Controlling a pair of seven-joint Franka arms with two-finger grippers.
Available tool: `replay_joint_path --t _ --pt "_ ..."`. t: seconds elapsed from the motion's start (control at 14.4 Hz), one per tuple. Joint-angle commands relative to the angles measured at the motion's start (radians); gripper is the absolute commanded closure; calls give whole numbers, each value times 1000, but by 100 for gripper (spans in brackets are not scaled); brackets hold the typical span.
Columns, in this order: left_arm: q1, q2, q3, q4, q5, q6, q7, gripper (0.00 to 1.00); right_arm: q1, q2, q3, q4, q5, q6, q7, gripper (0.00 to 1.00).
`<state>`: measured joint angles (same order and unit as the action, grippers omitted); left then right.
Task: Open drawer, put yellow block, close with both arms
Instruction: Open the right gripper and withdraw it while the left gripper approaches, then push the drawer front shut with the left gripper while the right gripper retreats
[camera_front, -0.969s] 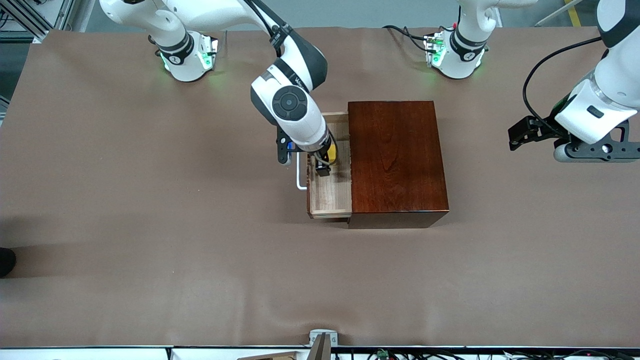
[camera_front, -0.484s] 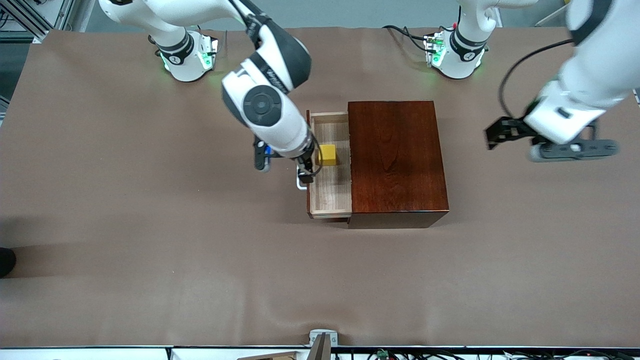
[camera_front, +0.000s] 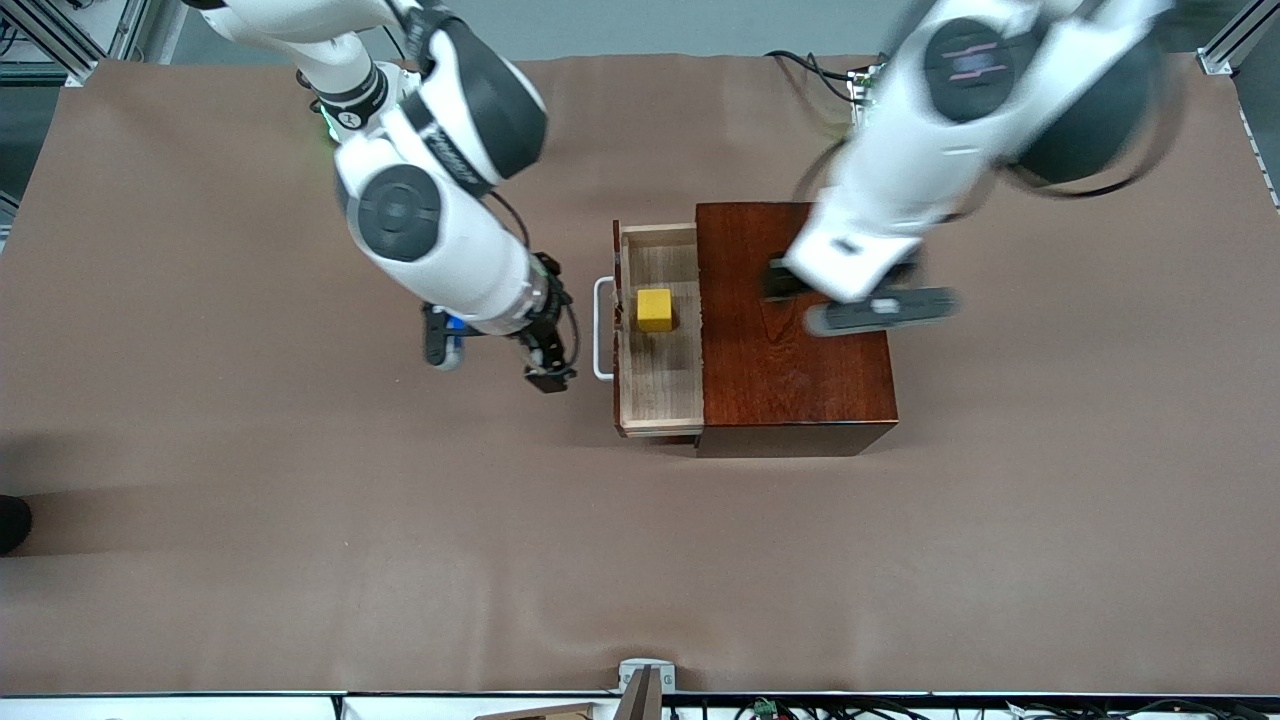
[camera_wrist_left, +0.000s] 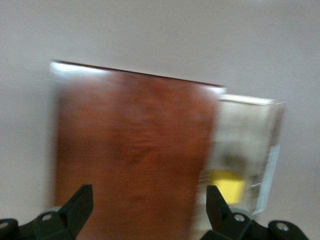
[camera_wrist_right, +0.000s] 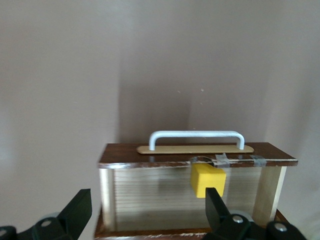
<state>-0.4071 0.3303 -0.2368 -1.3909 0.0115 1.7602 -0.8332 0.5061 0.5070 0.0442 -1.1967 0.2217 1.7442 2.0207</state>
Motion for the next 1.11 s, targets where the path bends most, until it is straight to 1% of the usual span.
replay_joint_path --t 0.0,0.14,0.21,0.35,0.42,0.48,0.55,0.62,0.83,0.97,1.04 --pt "-113 140 14 96 15 127 -223 0 -66 -42 17 2 -13 -43 -71 0" --pt "-171 202 20 111 24 255 -366 0 -99 -45 17 32 -13 -95 -159 0" --pt "-202 234 42 142 42 299 -442 0 -119 -45 17 55 -13 -127 -204 0" --pt "-307 329 98 212 45 375 -582 0 -168 -50 19 81 -13 -187 -316 0" --pt "-373 375 149 245 44 459 -675 0 -191 -65 20 82 -13 -204 -379 0" --pt "-437 410 213 259 44 560 -755 0 -211 -74 19 82 -12 -215 -452 0" --pt "-490 443 262 260 44 620 -797 0 -228 -82 17 82 -13 -235 -523 0" --pt "-522 472 289 262 42 642 -817 0 -250 -90 17 82 -13 -244 -583 0" --pt "-567 548 306 276 44 663 -920 0 -303 -107 16 82 -15 -287 -779 0" --pt "-620 556 365 268 45 647 -972 0 -355 -119 16 82 -15 -317 -922 0" --pt "-643 565 392 267 44 613 -1003 0 -377 -125 16 82 -15 -333 -980 0"
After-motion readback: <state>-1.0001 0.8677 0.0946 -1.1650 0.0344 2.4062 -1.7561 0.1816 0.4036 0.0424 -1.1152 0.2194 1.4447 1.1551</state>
